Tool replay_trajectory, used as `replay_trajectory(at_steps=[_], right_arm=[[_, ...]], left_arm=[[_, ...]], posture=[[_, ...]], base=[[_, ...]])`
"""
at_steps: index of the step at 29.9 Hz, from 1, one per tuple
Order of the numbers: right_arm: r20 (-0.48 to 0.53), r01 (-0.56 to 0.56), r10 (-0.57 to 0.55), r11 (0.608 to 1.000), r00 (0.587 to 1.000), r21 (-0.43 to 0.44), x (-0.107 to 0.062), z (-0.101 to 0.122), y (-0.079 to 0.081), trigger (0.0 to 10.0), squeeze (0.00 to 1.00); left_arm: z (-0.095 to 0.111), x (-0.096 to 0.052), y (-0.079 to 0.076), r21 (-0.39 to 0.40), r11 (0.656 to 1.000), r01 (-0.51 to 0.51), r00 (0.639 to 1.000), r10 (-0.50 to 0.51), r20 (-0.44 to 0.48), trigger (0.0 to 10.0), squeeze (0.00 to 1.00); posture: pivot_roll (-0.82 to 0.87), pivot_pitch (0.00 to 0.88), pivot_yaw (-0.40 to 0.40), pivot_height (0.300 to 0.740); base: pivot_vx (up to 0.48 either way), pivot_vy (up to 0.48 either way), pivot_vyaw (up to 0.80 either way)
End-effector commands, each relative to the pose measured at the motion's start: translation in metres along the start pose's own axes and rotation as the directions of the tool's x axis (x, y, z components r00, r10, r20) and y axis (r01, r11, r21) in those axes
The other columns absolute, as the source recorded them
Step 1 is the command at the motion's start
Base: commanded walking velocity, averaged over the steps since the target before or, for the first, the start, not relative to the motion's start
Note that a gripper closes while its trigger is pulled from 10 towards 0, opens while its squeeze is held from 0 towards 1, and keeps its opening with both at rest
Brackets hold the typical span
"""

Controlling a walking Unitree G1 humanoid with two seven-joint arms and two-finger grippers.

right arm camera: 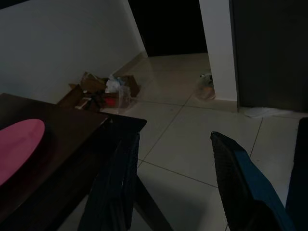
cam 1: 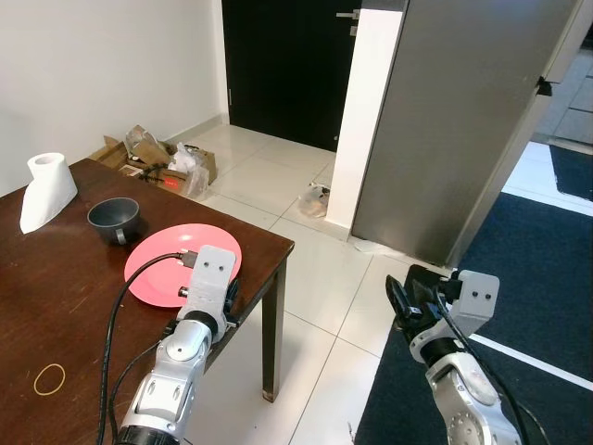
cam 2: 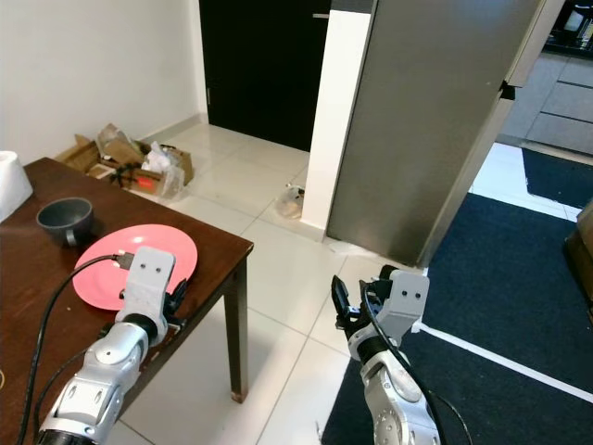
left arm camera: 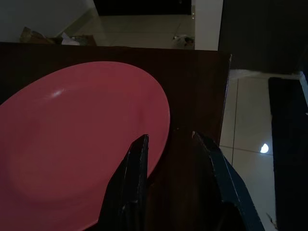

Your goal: Setting the table

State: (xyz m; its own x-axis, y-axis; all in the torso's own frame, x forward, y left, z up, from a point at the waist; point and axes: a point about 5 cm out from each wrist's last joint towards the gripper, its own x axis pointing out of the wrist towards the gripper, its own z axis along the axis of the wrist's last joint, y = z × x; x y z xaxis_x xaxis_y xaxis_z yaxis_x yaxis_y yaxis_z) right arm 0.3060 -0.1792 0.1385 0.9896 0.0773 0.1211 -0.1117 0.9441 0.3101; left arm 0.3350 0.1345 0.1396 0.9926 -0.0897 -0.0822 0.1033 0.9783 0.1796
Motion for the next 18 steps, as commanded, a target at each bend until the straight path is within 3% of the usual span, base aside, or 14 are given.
replay_trajectory(at_steps=[1, 3, 7, 8, 10, 11, 12, 13, 15, 18], right_arm=[[-0.013, -0.009, 0.008, 1.000, 1.000, -0.024, -0.002, -0.001, -0.001, 10.0, 0.00], [-0.013, -0.016, 0.016, 0.999, 1.000, -0.033, -0.002, -0.001, 0.000, 10.0, 0.00], [-0.018, -0.102, 0.101, 0.991, 0.995, -0.082, -0.001, 0.002, 0.014, 10.0, 0.00], [-0.016, -0.136, 0.135, 0.987, 0.991, -0.086, 0.000, 0.003, 0.020, 10.0, 0.00], [-0.015, -0.158, 0.157, 0.984, 0.987, -0.087, 0.000, 0.005, 0.024, 10.0, 0.00], [-0.011, -0.190, 0.189, 0.978, 0.982, -0.082, 0.000, 0.007, 0.031, 10.0, 0.00], [-0.011, -0.190, 0.189, 0.978, 0.982, -0.082, 0.000, 0.007, 0.031, 10.0, 0.00], [-0.005, -0.224, 0.225, 0.972, 0.974, -0.076, 0.001, 0.009, 0.040, 10.0, 0.00], [0.007, -0.278, 0.279, 0.959, 0.960, -0.056, 0.006, 0.013, 0.054, 10.0, 0.00], [0.019, -0.306, 0.307, 0.951, 0.951, -0.048, 0.012, 0.015, 0.064, 10.0, 0.00]], left_arm=[[-0.007, 0.000, 0.001, -0.027, 1.000, -0.002, 0.999, 0.001, -0.041, 10.0, 0.00], [-0.007, 0.000, 0.003, -0.039, 0.999, -0.009, 0.999, 0.007, -0.045, 10.0, 0.00], [-0.001, 0.008, 0.033, -0.110, 0.989, -0.100, 0.993, 0.092, -0.069, 10.0, 0.00], [0.001, 0.011, 0.044, -0.105, 0.986, -0.126, 0.990, 0.119, -0.070, 10.0, 0.00], [0.003, 0.012, 0.051, -0.101, 0.985, -0.143, 0.988, 0.137, -0.070, 10.0, 0.00], [0.004, 0.014, 0.063, -0.060, 0.985, -0.165, 0.984, 0.160, -0.071, 10.0, 0.01], [0.004, 0.014, 0.063, -0.060, 0.985, -0.165, 0.984, 0.160, -0.071, 10.0, 0.01], [0.004, 0.016, 0.077, -0.039, 0.983, -0.179, 0.981, 0.176, -0.079, 10.0, 1.00], [0.002, 0.017, 0.096, -0.021, 0.980, -0.199, 0.974, 0.196, -0.110, 10.0, 1.00], [-0.001, 0.020, 0.103, -0.069, 0.975, -0.209, 0.969, 0.197, -0.150, 10.0, 1.00]], posture=[[0.02, 0.051, 0.057, 0.740], [0.02, 0.051, 0.057, 0.740], [0.02, 0.058, 0.056, 0.740], [0.02, 0.065, 0.055, 0.740], [0.02, 0.067, 0.054, 0.740], [0.03, 0.076, 0.057, 0.740], [0.03, 0.076, 0.057, 0.740], [0.03, 0.085, 0.061, 0.740], [0.04, 0.098, 0.065, 0.740], [0.05, 0.122, 0.074, 0.740]], base=[[0.000, 0.000, 0.00], [0.000, 0.000, 0.00], [0.000, 0.000, 0.00], [0.000, 0.000, 0.00], [0.000, 0.000, 0.00], [0.000, 0.000, 0.00], [0.000, 0.000, 0.00], [0.000, 0.000, 0.00], [0.000, 0.000, 0.00], [0.000, 0.000, 0.00]])
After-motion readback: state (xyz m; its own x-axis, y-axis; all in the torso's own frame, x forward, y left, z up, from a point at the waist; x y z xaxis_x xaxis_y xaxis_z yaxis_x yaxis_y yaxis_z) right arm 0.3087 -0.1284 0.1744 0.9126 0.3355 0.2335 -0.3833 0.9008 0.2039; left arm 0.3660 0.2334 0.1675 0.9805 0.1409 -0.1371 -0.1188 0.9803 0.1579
